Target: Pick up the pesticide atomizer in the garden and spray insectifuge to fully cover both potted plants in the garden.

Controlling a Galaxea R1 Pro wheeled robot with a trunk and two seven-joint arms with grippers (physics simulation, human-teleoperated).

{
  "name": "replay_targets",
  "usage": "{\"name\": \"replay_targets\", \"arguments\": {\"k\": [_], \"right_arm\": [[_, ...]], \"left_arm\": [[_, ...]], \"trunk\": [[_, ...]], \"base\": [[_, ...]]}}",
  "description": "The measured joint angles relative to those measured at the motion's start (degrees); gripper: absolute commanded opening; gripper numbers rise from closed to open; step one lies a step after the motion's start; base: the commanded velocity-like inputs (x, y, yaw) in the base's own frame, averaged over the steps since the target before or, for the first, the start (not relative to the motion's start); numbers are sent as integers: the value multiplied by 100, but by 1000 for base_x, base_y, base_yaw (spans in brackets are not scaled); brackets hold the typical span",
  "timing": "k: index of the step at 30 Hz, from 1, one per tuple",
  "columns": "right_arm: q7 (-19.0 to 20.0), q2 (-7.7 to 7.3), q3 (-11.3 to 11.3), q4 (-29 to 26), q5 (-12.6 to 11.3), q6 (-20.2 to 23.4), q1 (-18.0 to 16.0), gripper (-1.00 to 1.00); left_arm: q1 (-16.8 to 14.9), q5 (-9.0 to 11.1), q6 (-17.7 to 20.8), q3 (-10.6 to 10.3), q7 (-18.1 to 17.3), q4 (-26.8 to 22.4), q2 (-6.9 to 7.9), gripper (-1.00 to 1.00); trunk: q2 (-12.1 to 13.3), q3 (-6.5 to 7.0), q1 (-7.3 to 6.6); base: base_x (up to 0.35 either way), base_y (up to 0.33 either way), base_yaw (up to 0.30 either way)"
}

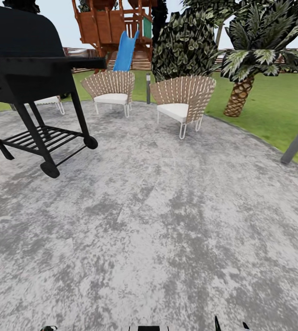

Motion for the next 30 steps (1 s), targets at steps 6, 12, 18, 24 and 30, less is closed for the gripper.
{"name": "replay_targets", "arguments": {"k": [6,12,18,24,30], "right_arm": [[0,2,0,0,0,1,0,100],[0,0,-8,0,0,-1,0,100],[0,-4,-9,-2,0,-1,0,100],[0,-4,-8,0,0,0,0,100],[0,-4,-8,1,0,1,0,100]], "left_arm": [[0,0,0,4,0,2,5,-100],[0,7,0,11,0,-4,5,-100],[0,7,0,21,0,-4,5,-100],[0,7,0,22,1,-5,5,-100],[1,7,-1,31,1,-6,5,-100]], "trunk": [[0,27,0],[0,47,0],[0,69,0],[0,98,0],[0,130,0]], "base": [[305,-186,257],[305,-187,262],[305,-179,261],[315,-135,249],[336,-21,243]]}}
